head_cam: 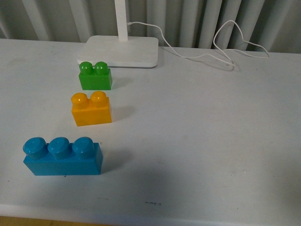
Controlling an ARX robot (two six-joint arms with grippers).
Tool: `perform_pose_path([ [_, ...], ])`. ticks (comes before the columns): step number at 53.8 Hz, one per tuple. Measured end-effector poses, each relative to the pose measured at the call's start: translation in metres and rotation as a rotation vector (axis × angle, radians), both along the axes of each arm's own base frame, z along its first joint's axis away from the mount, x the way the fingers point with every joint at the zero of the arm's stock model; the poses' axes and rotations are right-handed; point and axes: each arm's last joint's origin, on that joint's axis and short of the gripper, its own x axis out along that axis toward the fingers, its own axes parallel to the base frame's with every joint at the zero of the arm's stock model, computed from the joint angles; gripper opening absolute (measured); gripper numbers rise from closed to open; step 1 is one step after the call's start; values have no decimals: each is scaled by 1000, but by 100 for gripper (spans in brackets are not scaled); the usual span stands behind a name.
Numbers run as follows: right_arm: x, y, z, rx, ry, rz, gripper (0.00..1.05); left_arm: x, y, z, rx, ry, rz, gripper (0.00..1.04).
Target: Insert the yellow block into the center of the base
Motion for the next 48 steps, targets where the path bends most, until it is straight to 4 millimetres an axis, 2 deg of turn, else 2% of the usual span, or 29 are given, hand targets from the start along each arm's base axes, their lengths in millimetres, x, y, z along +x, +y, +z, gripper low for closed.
perform_pose_path([
  [43, 0, 0, 0, 0, 2, -1, 95, 0, 0, 0, 0, 0, 0, 98],
  [48, 4, -1, 0, -6, 145, -56, 95, 0, 0, 0, 0, 0, 0, 98],
])
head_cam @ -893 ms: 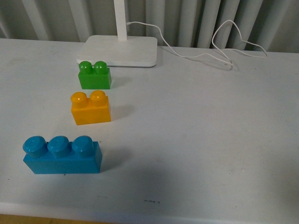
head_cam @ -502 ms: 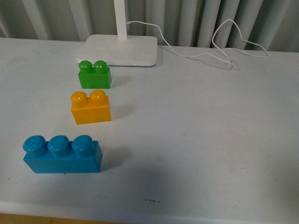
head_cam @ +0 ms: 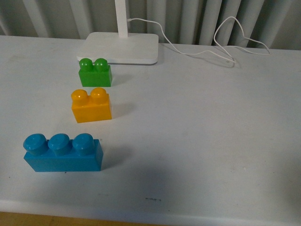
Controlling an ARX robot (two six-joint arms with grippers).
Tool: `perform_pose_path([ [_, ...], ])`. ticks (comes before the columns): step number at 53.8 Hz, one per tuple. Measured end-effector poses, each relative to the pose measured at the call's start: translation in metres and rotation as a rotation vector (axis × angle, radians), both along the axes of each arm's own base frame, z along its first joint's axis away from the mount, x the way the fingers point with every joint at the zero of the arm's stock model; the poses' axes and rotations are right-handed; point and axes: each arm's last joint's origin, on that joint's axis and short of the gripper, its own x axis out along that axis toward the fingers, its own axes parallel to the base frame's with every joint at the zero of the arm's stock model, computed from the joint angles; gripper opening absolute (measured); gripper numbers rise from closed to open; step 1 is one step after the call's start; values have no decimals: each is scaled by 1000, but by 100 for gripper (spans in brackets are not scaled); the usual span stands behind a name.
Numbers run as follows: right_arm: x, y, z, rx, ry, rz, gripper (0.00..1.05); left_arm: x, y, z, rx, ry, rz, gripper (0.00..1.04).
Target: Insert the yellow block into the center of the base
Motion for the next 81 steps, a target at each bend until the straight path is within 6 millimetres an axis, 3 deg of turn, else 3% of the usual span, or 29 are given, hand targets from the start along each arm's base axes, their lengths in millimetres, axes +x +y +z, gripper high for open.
perform_pose_path([
  [8, 28, -5, 17, -37, 200, -11, 95, 0, 0, 0, 0, -1, 0, 98],
  [18, 84, -13, 31, -70, 497, -16, 95, 0, 0, 0, 0, -1, 0, 98],
  [30, 180, -26, 20, -96, 777, -44, 95, 0, 0, 0, 0, -1, 0, 98],
  [39, 214, -28, 5, -144, 884, -39, 95, 0, 0, 0, 0, -1, 0, 98],
  [54, 239, -44, -6, -113, 942, -93, 95, 0, 0, 0, 0, -1, 0, 98],
  [81, 251, -68, -22, -28, 1004, -158, 95, 0, 0, 0, 0, -1, 0, 98],
])
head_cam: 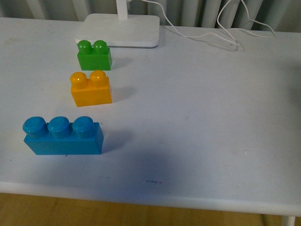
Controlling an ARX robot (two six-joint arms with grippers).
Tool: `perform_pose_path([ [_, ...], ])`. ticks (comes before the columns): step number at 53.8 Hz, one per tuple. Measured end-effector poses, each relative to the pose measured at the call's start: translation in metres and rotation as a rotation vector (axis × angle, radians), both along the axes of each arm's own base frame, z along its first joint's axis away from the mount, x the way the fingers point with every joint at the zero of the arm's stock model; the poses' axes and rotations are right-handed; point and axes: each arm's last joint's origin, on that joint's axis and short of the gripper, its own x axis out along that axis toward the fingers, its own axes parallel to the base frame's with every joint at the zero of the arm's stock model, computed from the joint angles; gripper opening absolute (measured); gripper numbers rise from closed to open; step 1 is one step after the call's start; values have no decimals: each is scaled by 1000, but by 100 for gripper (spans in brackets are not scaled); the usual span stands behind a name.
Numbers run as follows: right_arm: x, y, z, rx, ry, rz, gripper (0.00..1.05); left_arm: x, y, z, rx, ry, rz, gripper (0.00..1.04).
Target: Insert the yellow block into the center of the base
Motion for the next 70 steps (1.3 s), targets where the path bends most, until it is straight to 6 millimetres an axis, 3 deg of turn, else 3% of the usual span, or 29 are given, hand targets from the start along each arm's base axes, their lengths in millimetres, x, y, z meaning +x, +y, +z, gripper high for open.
perform_pose_path([
  [18, 2, 3, -6, 30, 10, 17, 95, 0, 0, 0, 0, 0, 0, 98],
  [39, 0, 27, -17, -15, 7, 23, 95, 0, 0, 0, 0, 0, 0, 98],
  [52, -5, 62, -18, 4, -8, 37, 95, 0, 0, 0, 0, 0, 0, 98],
  [70, -20, 140, -17, 102, -58, 62, 95, 0, 0, 0, 0, 0, 0, 98],
])
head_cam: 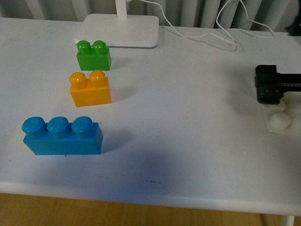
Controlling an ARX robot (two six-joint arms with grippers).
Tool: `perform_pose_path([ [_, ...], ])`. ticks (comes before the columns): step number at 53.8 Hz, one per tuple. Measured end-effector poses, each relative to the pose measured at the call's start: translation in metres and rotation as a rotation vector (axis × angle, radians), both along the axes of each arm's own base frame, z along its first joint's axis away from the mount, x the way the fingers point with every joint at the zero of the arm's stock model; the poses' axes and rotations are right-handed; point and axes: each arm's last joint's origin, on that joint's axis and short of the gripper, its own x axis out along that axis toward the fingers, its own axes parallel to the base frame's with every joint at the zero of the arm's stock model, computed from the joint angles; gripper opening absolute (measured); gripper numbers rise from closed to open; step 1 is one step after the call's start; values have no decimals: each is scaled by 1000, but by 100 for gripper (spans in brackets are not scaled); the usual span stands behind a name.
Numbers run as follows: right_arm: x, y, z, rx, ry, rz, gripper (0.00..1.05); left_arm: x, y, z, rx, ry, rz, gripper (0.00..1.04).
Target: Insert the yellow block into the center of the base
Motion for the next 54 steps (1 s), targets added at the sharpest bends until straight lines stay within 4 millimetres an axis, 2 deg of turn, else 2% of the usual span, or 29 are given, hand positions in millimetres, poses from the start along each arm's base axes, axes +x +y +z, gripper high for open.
perform_pose_path([
  [15, -7, 52, -3, 8, -23, 29, 95, 0, 0, 0, 0, 0, 0, 98],
  [20, -8, 76, -3, 13, -34, 37, 95, 0, 0, 0, 0, 0, 0, 98],
  [28, -9, 99, -3, 23, -43, 31, 95, 0, 0, 0, 0, 0, 0, 98],
  [45, -11, 129, -1, 50, -53, -3, 95, 0, 0, 0, 0, 0, 0, 98],
  [54, -11, 138, -2, 47, -59, -17, 95, 0, 0, 0, 0, 0, 0, 98],
])
